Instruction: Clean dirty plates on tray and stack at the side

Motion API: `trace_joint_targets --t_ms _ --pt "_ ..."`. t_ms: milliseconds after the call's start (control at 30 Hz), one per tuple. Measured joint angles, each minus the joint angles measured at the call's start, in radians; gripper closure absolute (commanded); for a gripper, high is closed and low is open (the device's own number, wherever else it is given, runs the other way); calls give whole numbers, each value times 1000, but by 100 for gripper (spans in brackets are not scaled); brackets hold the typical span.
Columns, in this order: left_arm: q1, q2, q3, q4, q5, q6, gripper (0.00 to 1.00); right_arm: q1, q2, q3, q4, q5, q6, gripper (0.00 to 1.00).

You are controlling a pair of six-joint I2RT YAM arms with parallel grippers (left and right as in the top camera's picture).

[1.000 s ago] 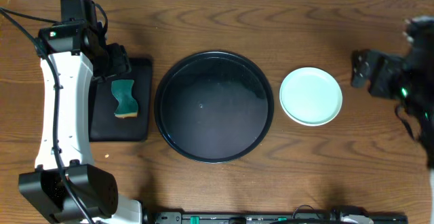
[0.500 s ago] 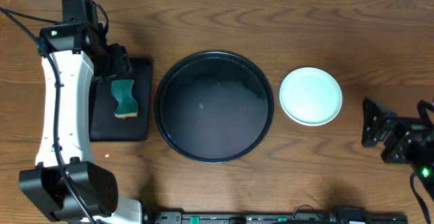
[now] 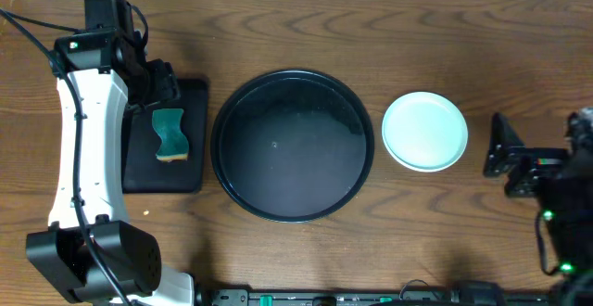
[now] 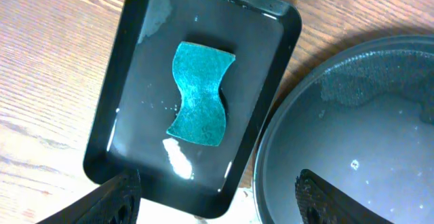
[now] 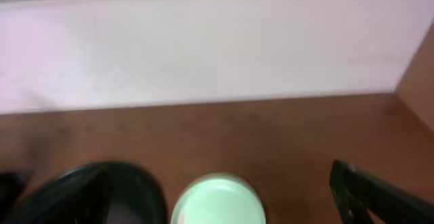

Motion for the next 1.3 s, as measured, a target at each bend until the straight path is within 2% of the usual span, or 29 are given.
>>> trace_joint_targets --t_ms 333,533,733,967,1300 --pt "0 0 0 0 -1 0 26 0 -379 -721 578 -51 -29 1" --pt "0 0 0 0 -1 0 26 2 -565 -1040 739 -71 -25 1" --pt "0 0 0 0 -1 0 26 22 -650 -1127 753 -73 -24 1" --pt "0 0 0 0 -1 0 26 27 -656 -1165 685 -50 -23 1" --pt "0 0 0 0 -1 0 26 27 -655 -1168 686 -43 -21 1"
